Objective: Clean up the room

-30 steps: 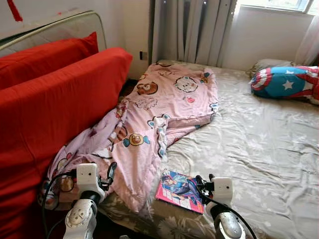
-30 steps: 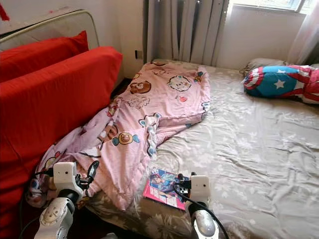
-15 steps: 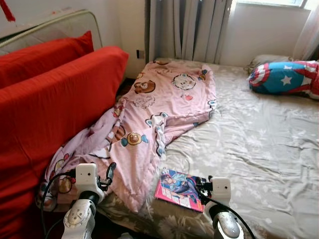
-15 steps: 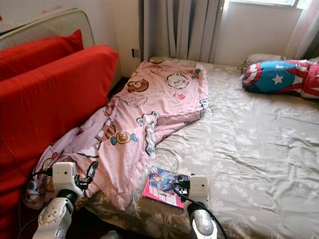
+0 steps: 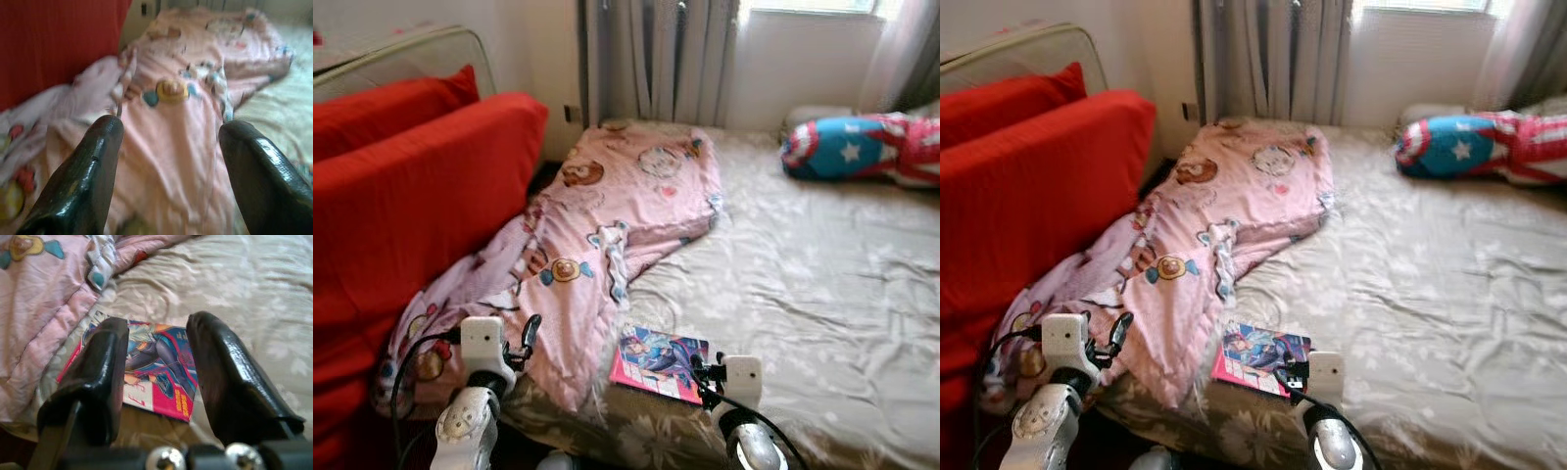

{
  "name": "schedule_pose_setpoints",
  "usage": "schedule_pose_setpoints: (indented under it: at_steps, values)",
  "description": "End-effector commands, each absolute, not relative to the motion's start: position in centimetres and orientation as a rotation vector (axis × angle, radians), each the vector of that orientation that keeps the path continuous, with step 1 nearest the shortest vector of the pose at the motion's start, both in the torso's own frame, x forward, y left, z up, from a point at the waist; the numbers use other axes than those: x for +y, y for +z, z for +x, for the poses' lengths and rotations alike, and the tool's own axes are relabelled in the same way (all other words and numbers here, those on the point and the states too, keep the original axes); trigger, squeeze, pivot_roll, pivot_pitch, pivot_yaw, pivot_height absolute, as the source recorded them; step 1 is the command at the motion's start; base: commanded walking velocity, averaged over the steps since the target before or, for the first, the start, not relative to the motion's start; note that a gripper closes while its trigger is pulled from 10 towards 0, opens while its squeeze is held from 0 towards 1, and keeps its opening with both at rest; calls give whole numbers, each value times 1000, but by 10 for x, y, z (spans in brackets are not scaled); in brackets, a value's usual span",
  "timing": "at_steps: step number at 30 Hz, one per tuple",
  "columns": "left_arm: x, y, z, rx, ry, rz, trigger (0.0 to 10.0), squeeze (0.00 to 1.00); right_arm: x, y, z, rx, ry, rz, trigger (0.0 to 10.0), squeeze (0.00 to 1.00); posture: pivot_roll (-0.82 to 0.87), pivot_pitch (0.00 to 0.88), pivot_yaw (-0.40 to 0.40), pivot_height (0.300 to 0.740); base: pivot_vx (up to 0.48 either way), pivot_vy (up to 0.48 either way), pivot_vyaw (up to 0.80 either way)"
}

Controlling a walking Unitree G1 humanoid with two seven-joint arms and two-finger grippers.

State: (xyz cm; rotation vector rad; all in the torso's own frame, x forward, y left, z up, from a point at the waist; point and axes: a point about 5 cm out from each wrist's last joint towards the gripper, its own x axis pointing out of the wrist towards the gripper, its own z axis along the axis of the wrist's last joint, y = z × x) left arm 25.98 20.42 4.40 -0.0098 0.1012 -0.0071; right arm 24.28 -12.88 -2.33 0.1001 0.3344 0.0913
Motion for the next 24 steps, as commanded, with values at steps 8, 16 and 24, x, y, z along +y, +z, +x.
schedule_pose_setpoints:
  at_steps: [8,16,24]
  values:
    - [204,48,263,95,-19,-1,10000,0,-121,-25,243,356,131,94,10000,0,44,0,2,643,0,0,0]
    - [206,46,262,103,-17,-4,10000,0,-122,-24,242,335,125,116,10000,0,45,0,2,621,0,0,0]
    - [205,44,263,109,-22,-6,10000,0,-121,-22,243,316,143,100,10000,0,44,0,3,621,0,0,100]
